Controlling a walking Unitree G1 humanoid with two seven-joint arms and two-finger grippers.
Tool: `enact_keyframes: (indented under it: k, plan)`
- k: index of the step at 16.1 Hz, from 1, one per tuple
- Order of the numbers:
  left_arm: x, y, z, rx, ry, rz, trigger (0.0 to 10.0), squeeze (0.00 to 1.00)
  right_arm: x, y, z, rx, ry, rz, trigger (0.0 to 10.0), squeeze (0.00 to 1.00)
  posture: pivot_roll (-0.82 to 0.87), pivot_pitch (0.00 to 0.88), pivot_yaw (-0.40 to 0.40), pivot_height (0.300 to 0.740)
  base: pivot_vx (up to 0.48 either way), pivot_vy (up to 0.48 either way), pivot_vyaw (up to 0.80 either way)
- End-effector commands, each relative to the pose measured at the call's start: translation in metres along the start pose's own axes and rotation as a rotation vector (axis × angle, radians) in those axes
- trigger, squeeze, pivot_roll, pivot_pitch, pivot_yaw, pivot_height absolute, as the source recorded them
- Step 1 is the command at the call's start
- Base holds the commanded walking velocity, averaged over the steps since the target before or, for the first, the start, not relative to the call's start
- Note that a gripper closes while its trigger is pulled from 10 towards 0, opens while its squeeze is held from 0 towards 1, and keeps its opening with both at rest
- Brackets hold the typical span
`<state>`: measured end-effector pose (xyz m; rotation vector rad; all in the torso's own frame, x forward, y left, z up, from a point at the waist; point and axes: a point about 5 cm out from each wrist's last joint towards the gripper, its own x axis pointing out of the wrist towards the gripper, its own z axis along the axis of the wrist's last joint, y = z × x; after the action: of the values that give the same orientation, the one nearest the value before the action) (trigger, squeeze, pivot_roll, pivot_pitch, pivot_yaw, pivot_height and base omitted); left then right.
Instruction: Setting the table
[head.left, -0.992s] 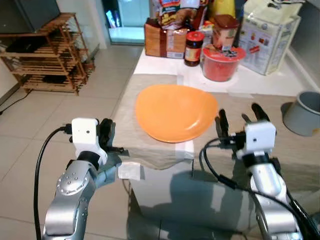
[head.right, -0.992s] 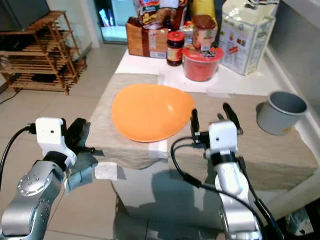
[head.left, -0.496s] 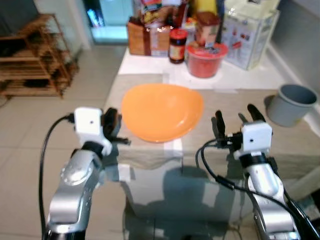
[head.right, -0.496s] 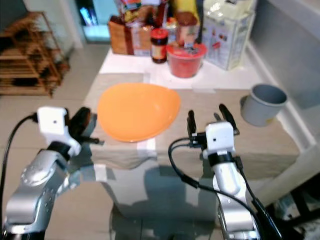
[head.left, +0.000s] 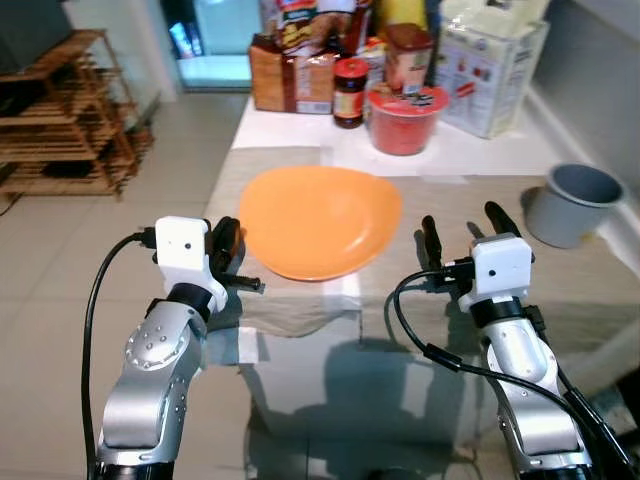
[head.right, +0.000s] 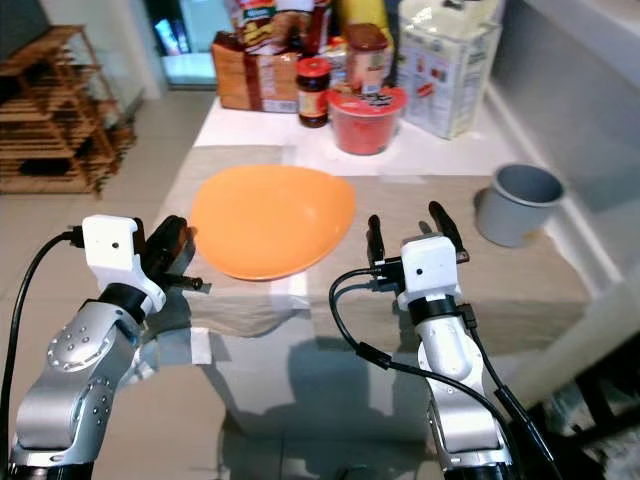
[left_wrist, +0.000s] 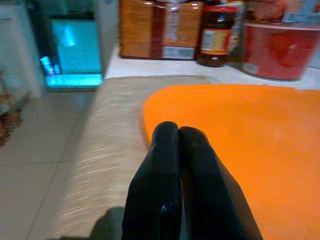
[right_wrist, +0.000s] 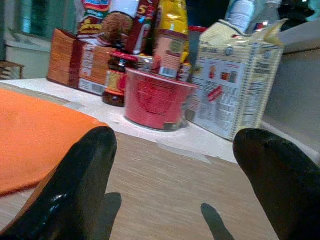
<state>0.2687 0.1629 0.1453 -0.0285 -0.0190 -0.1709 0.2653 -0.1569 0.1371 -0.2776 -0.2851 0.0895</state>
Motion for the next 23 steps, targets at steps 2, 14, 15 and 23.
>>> enact_keyframes:
  k: [2, 14, 15, 23]
  plan:
    - [0.008, 0.001, 0.007, 0.014, -0.012, -0.019, 10.0, 0.00, 0.001, 0.001, 0.001, 0.002, -0.012, 0.013, 10.0, 0.00, -0.08, 0.000, 0.050, 0.736, 0.000, 0.000, 0.00]
    - [0.071, 0.015, 0.039, 0.097, 0.007, -0.146, 10.0, 0.00, 0.001, 0.004, 0.006, 0.022, -0.028, 0.037, 10.0, 0.00, -0.10, 0.000, 0.064, 0.736, 0.000, 0.000, 0.00]
    - [0.073, 0.016, 0.038, 0.106, 0.016, -0.149, 10.0, 0.00, 0.001, 0.004, 0.006, 0.022, -0.028, 0.037, 10.0, 0.00, -0.10, 0.000, 0.065, 0.736, 0.000, 0.000, 0.00]
    - [0.113, -0.007, 0.042, 0.081, 0.213, -0.353, 10.0, 0.00, 0.000, 0.007, 0.007, 0.027, -0.028, 0.048, 10.0, 0.00, -0.11, 0.000, 0.072, 0.736, 0.000, 0.000, 0.00]
